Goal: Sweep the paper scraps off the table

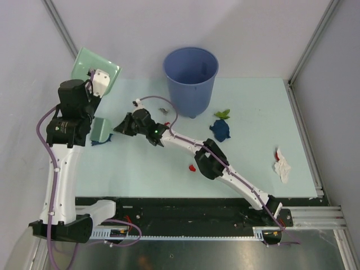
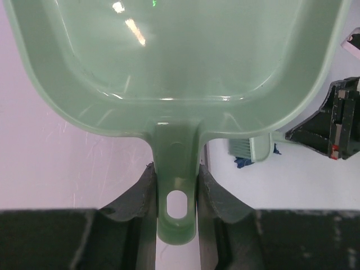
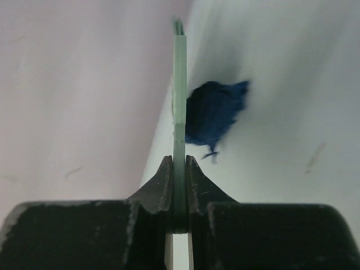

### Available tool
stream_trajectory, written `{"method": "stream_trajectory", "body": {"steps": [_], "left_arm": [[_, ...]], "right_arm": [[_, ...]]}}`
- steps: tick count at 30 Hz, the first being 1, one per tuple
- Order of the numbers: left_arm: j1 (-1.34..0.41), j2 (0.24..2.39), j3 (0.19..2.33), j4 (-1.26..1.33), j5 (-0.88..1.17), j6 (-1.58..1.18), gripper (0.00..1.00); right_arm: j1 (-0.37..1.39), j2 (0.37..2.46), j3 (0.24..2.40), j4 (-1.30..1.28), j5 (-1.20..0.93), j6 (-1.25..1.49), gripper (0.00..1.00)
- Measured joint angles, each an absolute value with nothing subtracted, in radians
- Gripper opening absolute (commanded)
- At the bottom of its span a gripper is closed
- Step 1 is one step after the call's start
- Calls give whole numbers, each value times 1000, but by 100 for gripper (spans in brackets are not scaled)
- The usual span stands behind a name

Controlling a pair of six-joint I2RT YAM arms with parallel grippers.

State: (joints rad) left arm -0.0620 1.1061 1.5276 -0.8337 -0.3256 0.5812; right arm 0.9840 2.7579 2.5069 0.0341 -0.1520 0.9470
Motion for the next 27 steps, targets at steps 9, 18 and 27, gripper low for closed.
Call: {"method": "stream_trajectory", "body": {"steps": [9, 18, 27], "left_arm": [[-62, 1125, 1514, -833, -307, 575, 0], [-62, 1126, 1486, -833, -306, 576, 0], [-60, 1128, 1437, -833, -282, 584, 0]], "right_arm": [[955, 2828, 2543, -56, -54, 1065, 0], [870, 2243, 1700, 17, -102, 915, 0], [796, 1740, 1165, -80, -65, 719, 0]]}}
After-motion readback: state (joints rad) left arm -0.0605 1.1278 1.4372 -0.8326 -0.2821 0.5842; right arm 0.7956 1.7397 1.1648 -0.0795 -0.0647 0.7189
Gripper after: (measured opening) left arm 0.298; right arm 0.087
